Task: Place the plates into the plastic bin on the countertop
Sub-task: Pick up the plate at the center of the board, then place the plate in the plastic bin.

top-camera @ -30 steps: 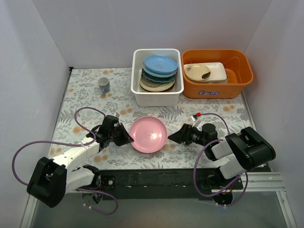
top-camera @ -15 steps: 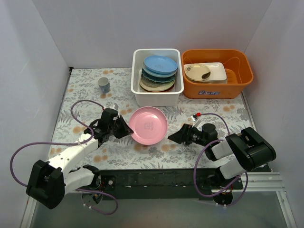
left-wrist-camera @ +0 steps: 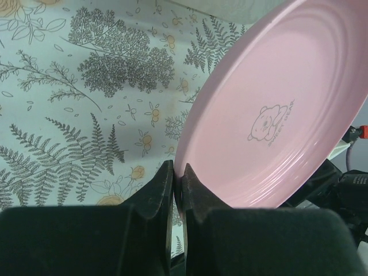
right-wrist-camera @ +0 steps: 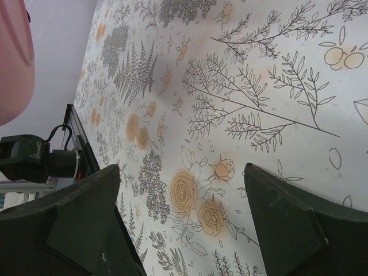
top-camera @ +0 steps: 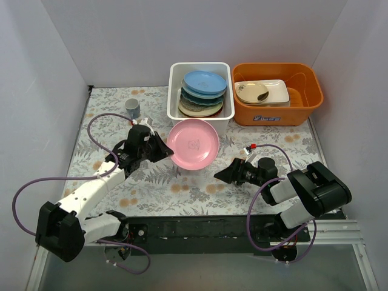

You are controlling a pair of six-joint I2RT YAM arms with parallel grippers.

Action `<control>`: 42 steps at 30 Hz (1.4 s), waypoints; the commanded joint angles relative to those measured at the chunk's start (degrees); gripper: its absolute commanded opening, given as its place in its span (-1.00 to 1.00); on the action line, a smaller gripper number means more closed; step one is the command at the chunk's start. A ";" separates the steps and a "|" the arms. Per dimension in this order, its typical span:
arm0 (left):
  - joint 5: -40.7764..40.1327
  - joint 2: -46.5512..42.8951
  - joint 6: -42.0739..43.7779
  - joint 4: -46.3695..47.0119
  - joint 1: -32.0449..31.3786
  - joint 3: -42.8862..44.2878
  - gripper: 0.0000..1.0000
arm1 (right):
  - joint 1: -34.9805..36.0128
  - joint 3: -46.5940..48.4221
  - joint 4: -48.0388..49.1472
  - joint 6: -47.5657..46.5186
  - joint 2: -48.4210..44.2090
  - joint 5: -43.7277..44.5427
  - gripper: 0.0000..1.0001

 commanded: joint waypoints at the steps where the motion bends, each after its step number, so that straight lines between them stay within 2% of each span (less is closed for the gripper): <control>1: -0.81 1.13 1.68 1.38 -0.20 4.67 -1.00 | -0.01 -0.26 -1.32 -1.05 1.87 -0.35 0.93; 26: -1.69 22.13 5.81 3.93 0.68 30.34 -1.00 | -0.10 0.27 -3.25 -2.10 0.74 0.09 0.93; 34: 1.56 31.28 5.64 2.79 2.09 44.47 -1.00 | -0.10 0.27 -5.45 -2.89 -1.20 0.88 0.93; 42: 1.22 40.86 6.34 -0.11 3.40 58.90 -1.00 | -0.27 0.79 -7.21 -3.86 -1.99 1.41 0.93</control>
